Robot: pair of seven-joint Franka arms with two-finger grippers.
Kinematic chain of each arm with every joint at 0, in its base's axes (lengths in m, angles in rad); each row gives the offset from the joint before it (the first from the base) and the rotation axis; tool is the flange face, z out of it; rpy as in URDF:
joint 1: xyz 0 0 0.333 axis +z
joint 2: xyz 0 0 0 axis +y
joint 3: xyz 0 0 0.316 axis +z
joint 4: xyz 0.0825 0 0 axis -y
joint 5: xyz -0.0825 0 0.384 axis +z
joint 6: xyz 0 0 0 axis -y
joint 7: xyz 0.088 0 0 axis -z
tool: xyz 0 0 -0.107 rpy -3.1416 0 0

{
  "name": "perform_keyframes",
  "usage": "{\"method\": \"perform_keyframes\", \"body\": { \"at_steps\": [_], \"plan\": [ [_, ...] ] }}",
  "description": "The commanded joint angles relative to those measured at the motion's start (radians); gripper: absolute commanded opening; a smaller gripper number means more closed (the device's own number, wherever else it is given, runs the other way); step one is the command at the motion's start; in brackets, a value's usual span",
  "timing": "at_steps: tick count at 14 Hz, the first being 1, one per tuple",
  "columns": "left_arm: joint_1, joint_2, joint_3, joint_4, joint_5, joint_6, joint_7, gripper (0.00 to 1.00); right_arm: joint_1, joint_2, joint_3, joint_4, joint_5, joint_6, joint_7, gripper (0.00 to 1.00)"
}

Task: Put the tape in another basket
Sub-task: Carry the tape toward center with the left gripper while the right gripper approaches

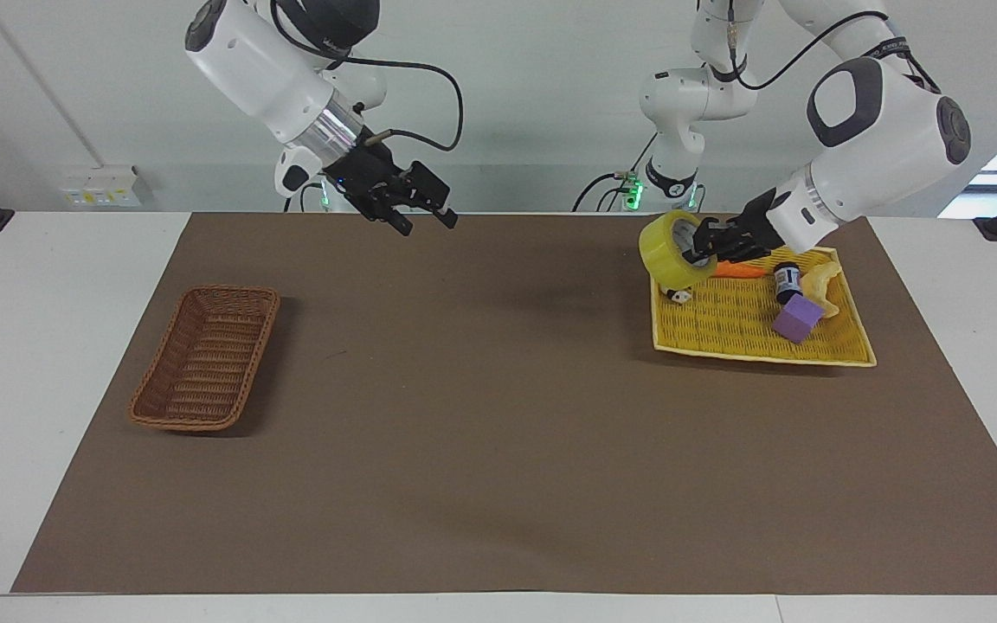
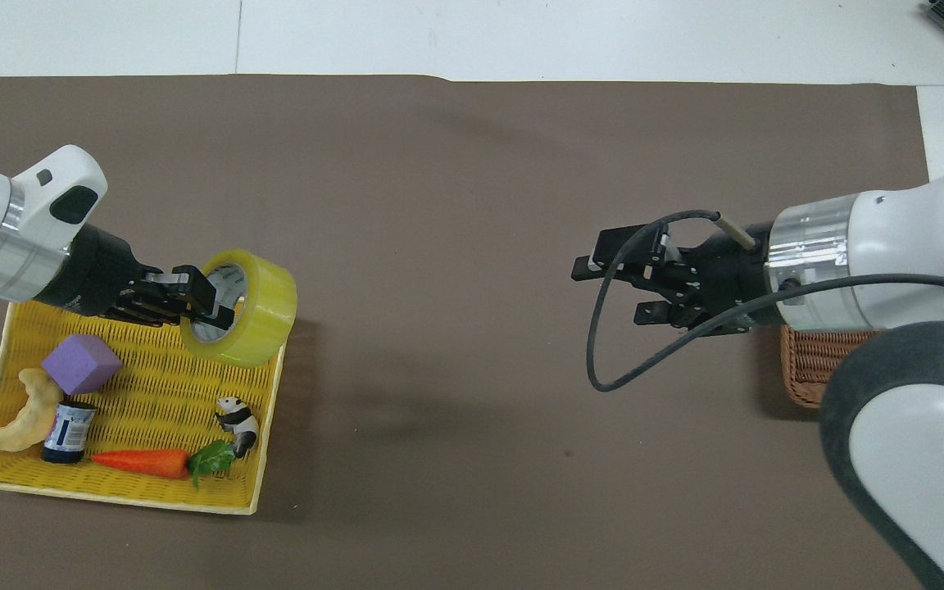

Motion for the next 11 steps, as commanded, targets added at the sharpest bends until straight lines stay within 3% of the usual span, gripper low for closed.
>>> {"method": "perform_keyframes", "body": {
  "at_steps": [1, 7, 11],
  "plan": [
    [-0.122, -0.064, 0.015, -0.058, -0.032, 0.013, -0.012, 0.00, 0.058, -0.010, 0.000, -0.060, 0.075, 0.113, 0.040, 1.00],
    [-0.334, -0.093, 0.015, -0.089, -0.033, 0.151, -0.268, 0.00, 0.132, 0.015, 0.001, -0.092, 0.184, 0.244, 0.088, 1.00],
    [-0.344, -0.091, 0.013, -0.089, -0.033, 0.185, -0.302, 0.00, 0.122, 0.004, 0.000, -0.111, 0.184, 0.202, 0.007, 1.00]
  ]
}}
